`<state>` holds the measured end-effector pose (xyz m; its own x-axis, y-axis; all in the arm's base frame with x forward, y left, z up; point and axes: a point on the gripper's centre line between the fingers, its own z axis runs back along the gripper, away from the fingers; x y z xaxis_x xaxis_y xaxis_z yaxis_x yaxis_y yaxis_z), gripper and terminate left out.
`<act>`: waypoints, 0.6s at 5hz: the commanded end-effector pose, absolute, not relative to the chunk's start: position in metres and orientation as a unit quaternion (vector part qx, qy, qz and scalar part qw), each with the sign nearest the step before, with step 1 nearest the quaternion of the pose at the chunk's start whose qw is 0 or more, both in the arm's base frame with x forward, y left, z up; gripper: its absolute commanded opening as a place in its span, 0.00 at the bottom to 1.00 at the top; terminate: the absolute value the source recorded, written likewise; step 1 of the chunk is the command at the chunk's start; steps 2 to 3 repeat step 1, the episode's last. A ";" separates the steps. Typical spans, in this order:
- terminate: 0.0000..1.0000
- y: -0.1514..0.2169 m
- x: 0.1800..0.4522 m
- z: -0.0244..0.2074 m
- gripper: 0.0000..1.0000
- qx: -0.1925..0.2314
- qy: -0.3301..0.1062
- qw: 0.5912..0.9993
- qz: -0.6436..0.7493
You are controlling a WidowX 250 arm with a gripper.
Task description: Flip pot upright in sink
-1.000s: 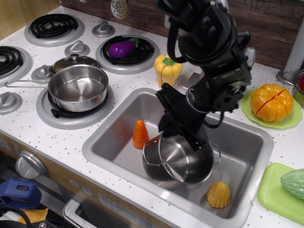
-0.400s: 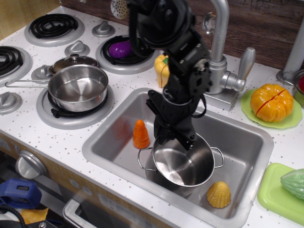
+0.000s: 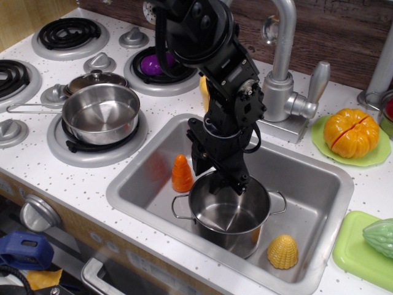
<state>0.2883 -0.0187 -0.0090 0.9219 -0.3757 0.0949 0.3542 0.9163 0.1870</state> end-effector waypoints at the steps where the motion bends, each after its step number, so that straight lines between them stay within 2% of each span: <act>1: 1.00 -0.019 0.297 0.007 1.00 0.086 -0.094 0.974 -0.187; 3: 1.00 -0.019 0.297 0.007 1.00 0.086 -0.094 0.974 -0.187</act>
